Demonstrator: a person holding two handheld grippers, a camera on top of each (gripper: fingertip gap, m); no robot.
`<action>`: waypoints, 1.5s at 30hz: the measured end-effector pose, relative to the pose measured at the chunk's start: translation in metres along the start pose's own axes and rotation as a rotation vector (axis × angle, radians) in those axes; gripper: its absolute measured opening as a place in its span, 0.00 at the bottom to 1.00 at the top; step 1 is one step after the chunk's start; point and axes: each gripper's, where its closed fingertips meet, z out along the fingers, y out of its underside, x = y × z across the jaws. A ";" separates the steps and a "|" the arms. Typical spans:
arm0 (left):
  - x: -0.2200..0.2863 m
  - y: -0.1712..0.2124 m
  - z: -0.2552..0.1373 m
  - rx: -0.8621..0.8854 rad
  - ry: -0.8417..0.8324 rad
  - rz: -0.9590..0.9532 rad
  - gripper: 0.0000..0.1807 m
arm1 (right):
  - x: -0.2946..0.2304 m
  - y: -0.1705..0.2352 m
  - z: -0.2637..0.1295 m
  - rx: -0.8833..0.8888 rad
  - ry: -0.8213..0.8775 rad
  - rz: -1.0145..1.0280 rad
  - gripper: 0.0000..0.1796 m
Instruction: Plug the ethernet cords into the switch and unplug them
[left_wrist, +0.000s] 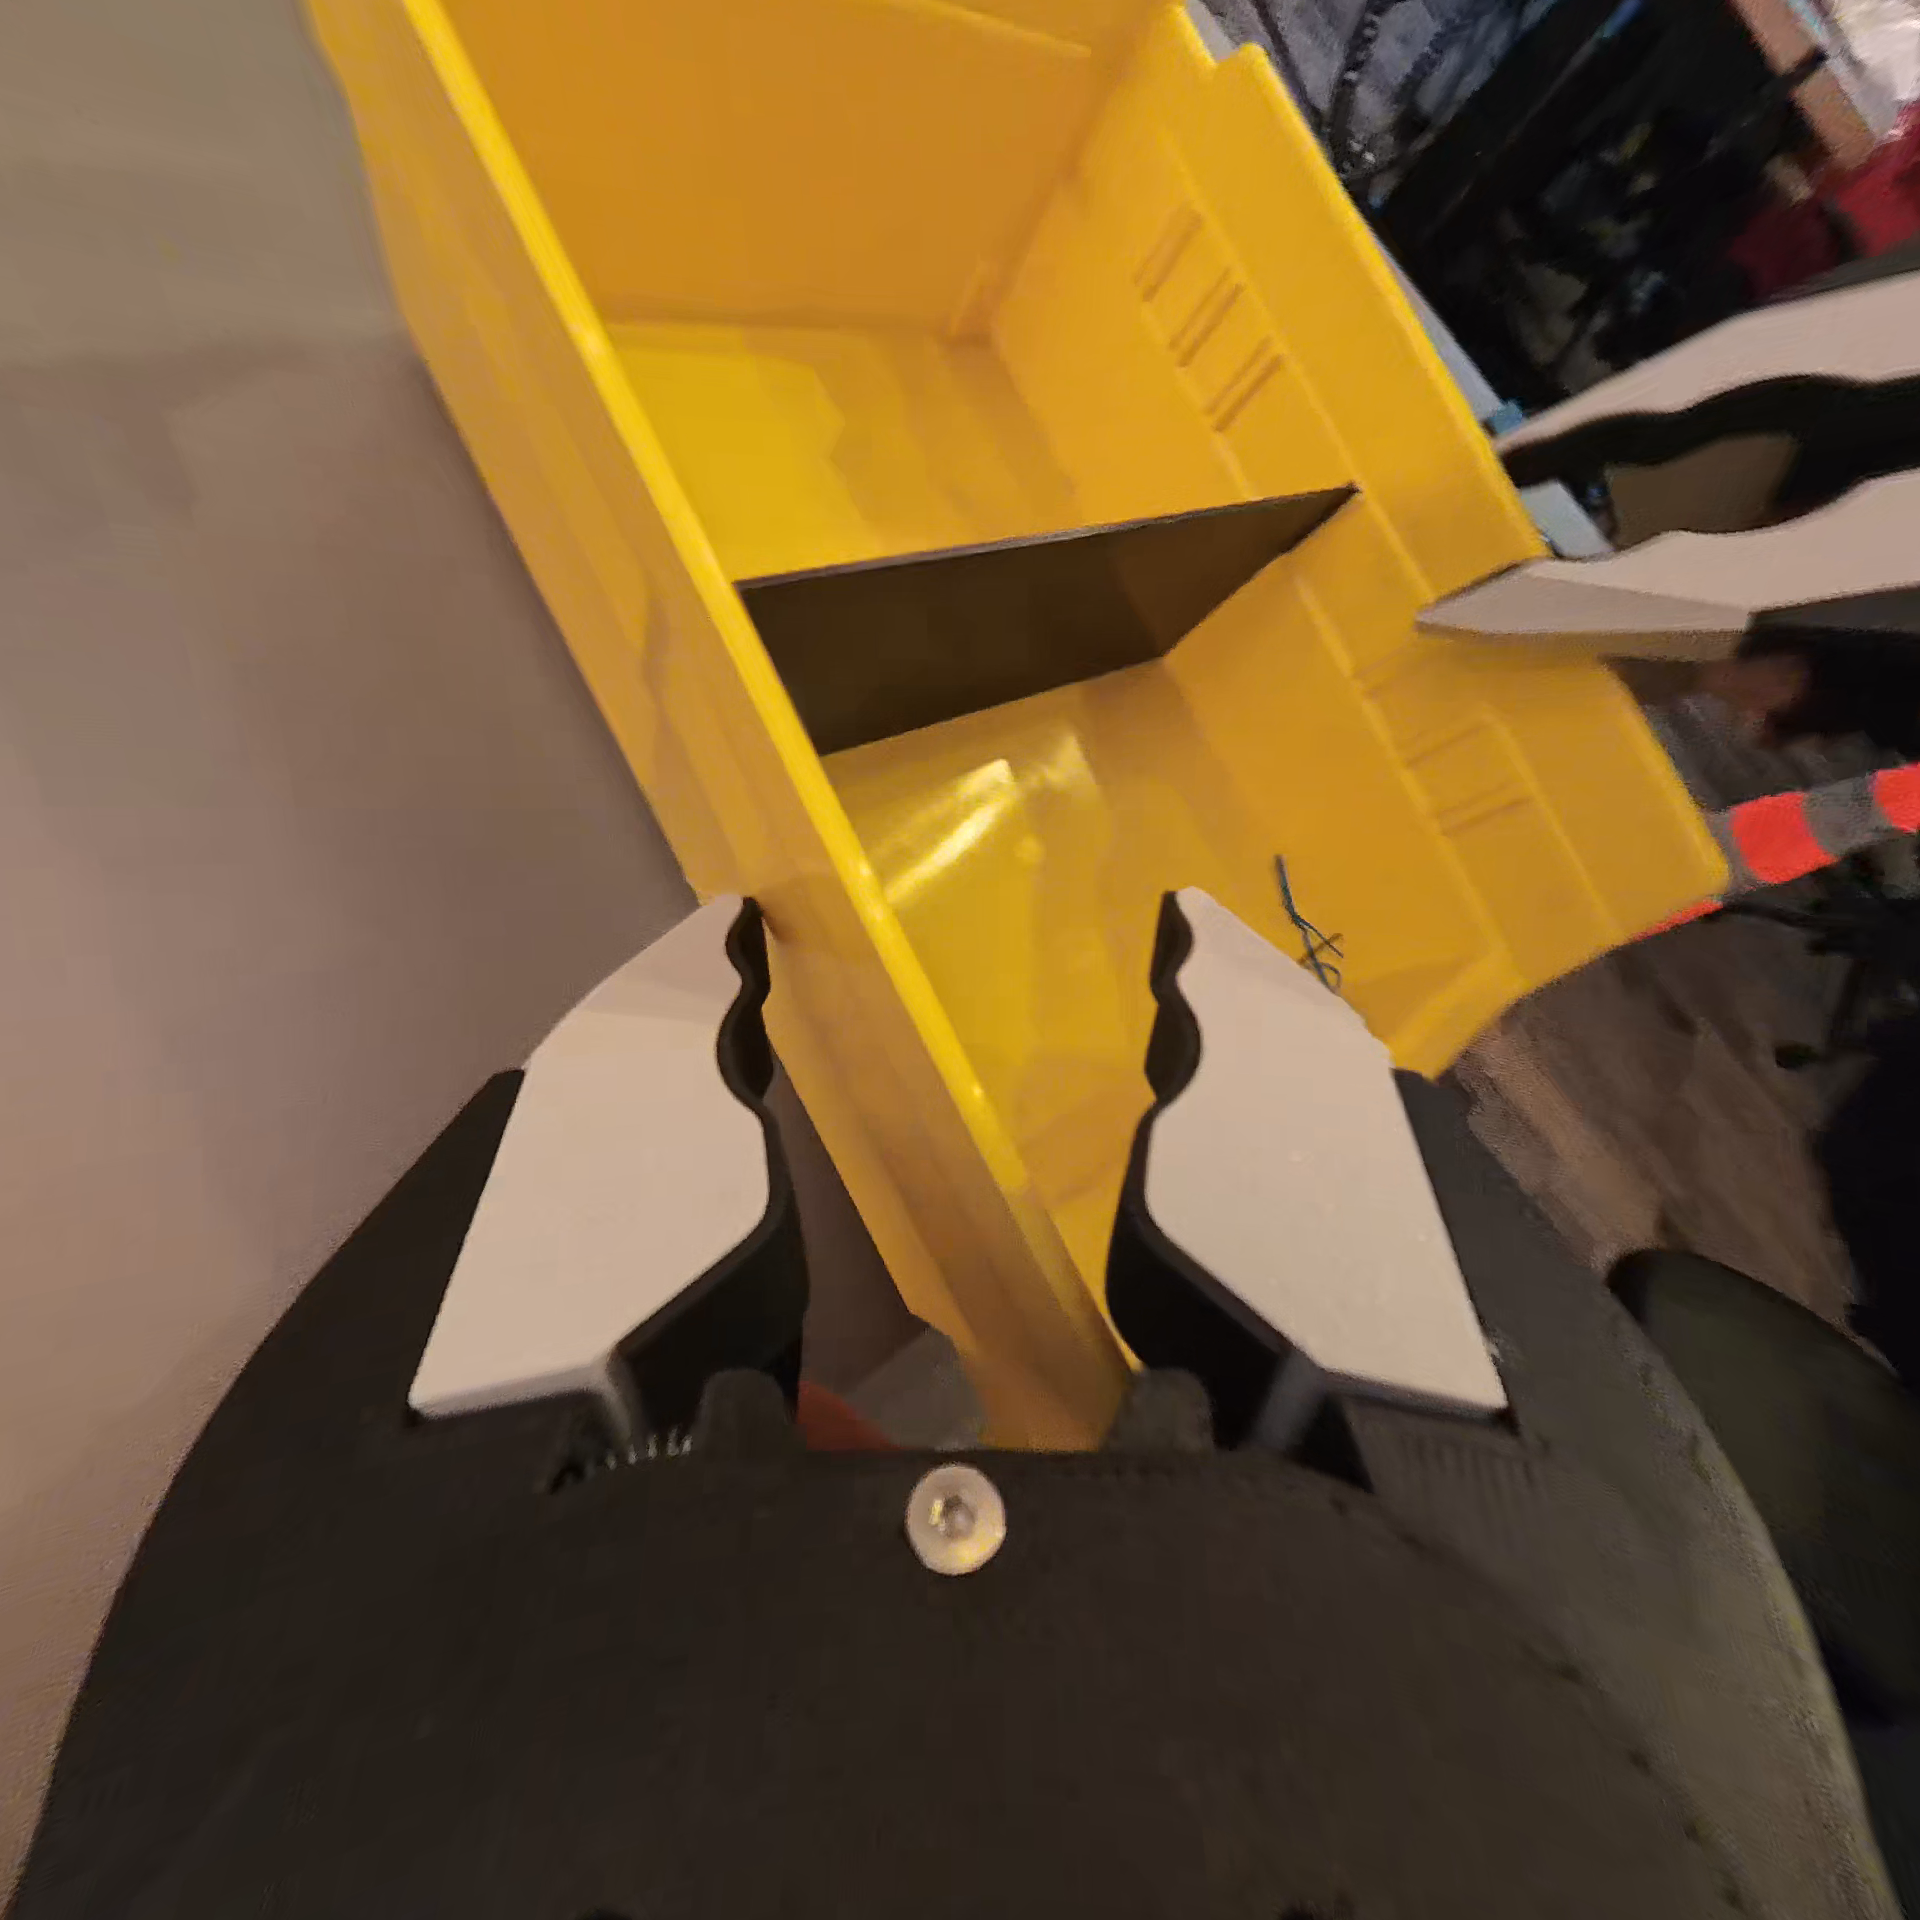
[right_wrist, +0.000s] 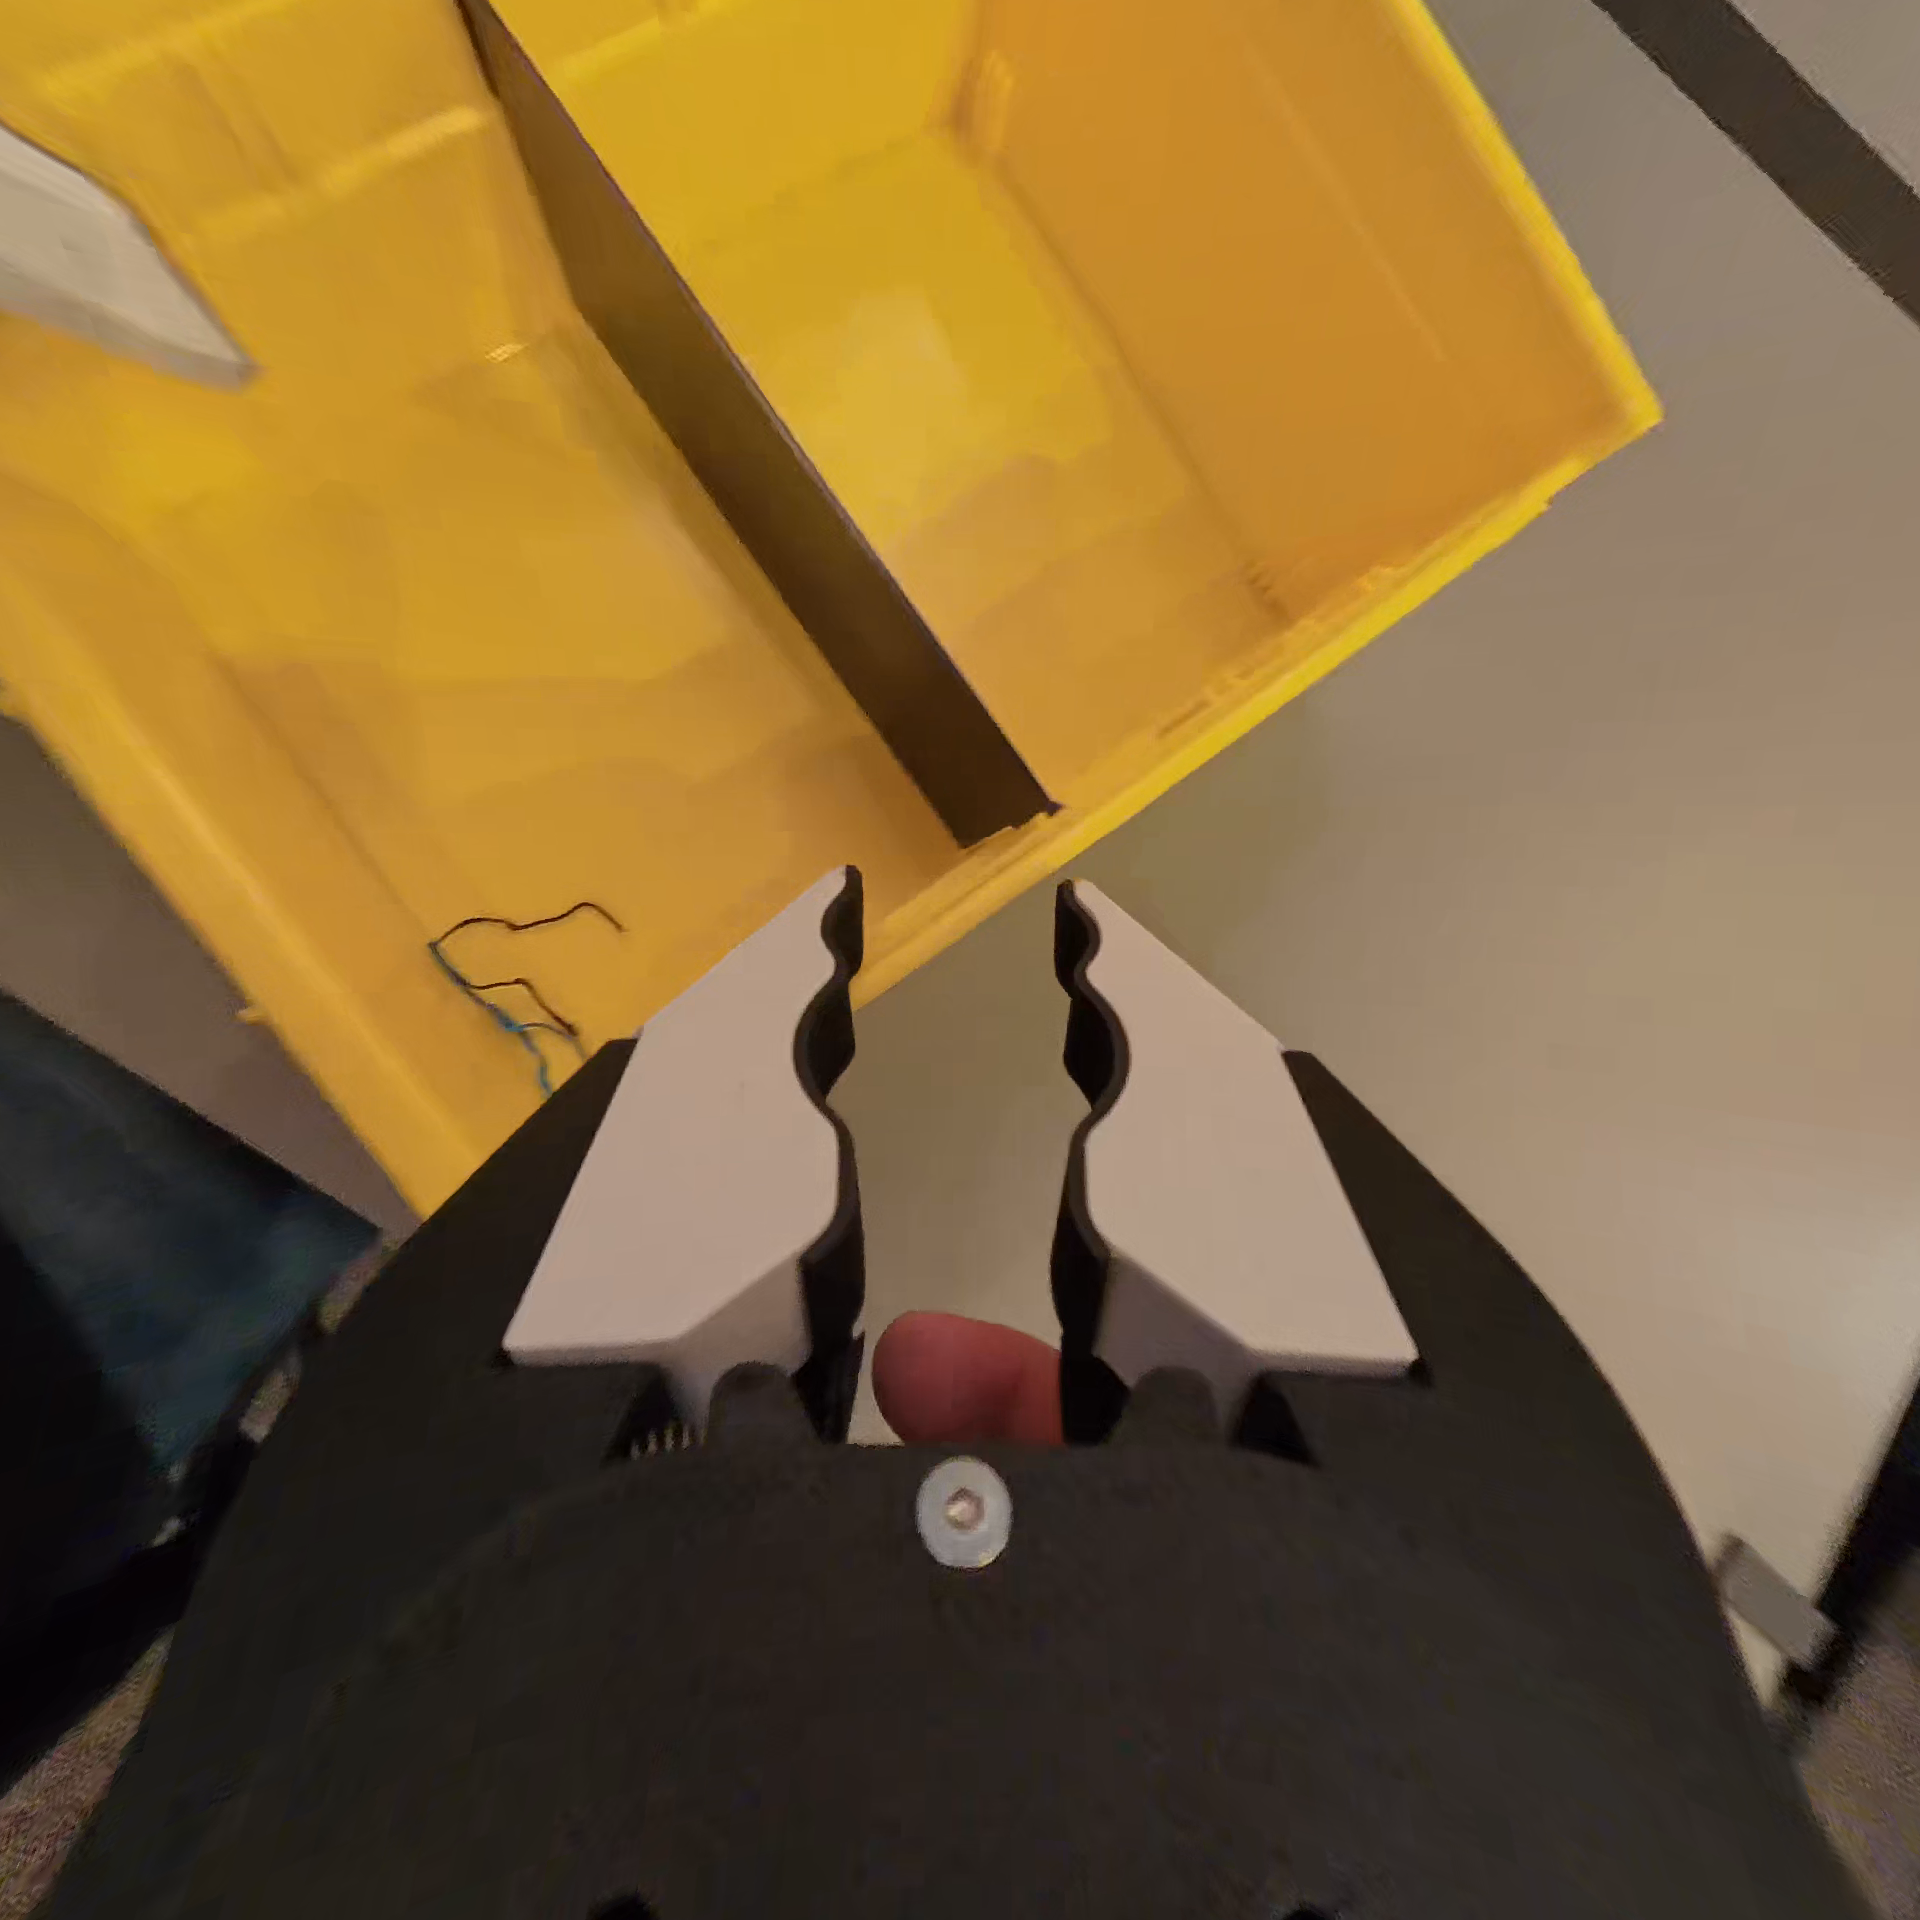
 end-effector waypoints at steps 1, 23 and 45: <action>0.005 0.002 -0.001 -0.011 0.027 0.005 0.41 | 0.005 0.000 0.000 -0.021 0.023 -0.017 0.23; -0.247 0.083 -0.376 0.084 -1.010 -0.027 0.42 | -0.028 -0.008 -0.019 -0.015 0.095 -0.052 0.57; -0.279 0.145 -0.362 0.023 -0.810 -0.203 0.02 | 0.061 0.028 -0.006 -0.049 0.321 -0.090 0.01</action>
